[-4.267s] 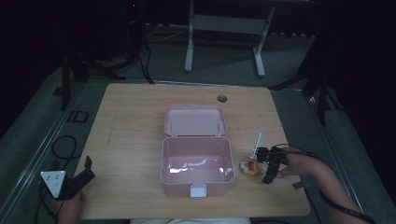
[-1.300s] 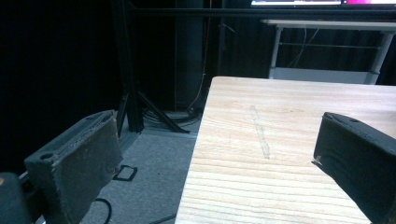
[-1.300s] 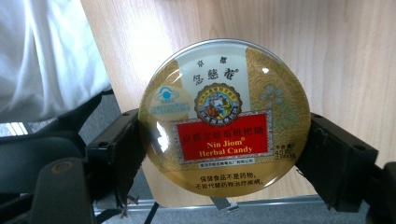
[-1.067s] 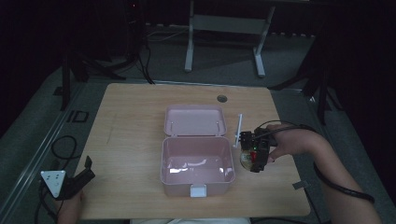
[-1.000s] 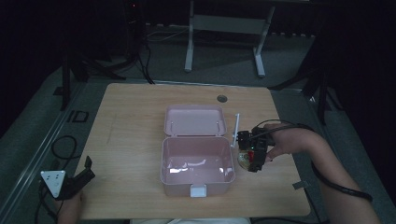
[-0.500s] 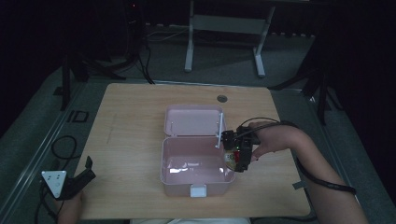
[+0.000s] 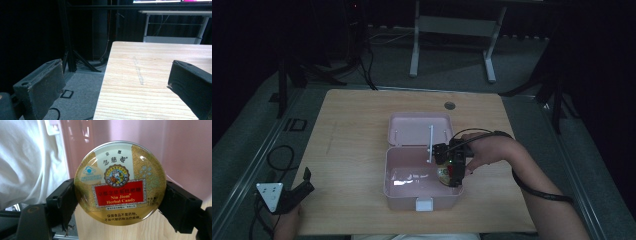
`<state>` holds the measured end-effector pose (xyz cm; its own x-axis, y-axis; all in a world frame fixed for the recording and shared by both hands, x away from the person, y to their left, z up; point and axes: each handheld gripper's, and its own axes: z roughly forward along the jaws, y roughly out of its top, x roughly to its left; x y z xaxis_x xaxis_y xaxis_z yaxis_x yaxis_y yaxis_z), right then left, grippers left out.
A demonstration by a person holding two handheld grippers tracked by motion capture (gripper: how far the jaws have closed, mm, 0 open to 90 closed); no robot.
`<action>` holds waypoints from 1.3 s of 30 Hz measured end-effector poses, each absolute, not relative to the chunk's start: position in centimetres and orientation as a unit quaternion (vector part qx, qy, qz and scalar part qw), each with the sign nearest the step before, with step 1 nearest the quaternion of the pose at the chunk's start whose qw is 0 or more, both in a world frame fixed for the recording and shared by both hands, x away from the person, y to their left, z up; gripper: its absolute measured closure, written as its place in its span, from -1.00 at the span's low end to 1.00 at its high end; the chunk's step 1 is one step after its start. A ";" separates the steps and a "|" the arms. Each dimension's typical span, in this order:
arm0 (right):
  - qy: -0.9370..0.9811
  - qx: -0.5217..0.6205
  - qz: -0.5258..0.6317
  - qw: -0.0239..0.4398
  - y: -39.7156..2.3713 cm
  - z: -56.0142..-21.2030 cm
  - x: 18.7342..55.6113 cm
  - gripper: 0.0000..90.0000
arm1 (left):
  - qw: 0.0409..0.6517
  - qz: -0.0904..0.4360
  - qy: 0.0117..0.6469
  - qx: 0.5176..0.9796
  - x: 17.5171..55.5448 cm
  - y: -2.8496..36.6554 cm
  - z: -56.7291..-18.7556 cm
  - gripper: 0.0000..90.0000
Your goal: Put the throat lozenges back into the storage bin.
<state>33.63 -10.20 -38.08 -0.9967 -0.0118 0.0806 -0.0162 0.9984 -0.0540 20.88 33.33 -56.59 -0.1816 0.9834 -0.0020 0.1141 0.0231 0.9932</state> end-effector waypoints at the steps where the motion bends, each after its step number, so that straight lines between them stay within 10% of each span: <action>1: -0.999 0.007 0.027 0.043 -10.0 -38.3 33.6 -0.55 | 0.426 0.511 0.574 0.477 20.9 33.3 -56.6 -0.98; 39: -0.995 0.046 0.079 0.041 -7.9 -47.7 34.5 -0.55 | 0.431 0.510 0.573 0.475 20.9 33.4 -56.6 -0.98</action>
<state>34.47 -7.89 -47.75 -0.9923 -0.0857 0.0892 -0.0987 0.9832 -0.1535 20.87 33.40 -56.61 -0.1767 0.9842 -0.0095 0.1051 0.0284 0.9941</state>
